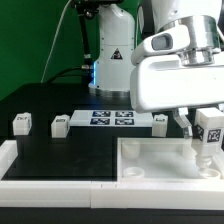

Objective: Assemble one leg

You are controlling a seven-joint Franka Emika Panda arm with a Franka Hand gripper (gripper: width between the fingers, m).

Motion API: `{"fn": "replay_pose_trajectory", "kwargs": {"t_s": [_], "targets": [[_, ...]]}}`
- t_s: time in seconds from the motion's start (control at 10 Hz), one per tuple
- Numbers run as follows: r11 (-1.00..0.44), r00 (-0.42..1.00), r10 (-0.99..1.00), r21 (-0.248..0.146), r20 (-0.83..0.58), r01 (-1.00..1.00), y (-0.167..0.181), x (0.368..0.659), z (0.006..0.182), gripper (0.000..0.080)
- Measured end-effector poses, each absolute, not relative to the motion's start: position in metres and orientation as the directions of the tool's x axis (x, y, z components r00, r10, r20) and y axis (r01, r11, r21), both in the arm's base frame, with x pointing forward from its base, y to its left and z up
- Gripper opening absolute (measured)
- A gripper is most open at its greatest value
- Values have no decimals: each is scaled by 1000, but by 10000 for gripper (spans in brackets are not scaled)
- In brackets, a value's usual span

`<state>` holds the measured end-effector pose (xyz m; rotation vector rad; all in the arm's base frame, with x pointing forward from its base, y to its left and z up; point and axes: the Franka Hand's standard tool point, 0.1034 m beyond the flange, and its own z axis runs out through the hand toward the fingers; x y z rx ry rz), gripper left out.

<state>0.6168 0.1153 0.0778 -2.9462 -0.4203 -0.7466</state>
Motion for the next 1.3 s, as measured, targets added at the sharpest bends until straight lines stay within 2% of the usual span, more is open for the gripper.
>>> {"fn": "replay_pose_trajectory", "kwargs": {"t_s": [0.3, 1.3], "targets": [[-963, 791, 233, 19, 566, 270, 115, 620, 73, 289], [-958, 802, 250, 19, 542, 286, 118, 616, 54, 289]]}}
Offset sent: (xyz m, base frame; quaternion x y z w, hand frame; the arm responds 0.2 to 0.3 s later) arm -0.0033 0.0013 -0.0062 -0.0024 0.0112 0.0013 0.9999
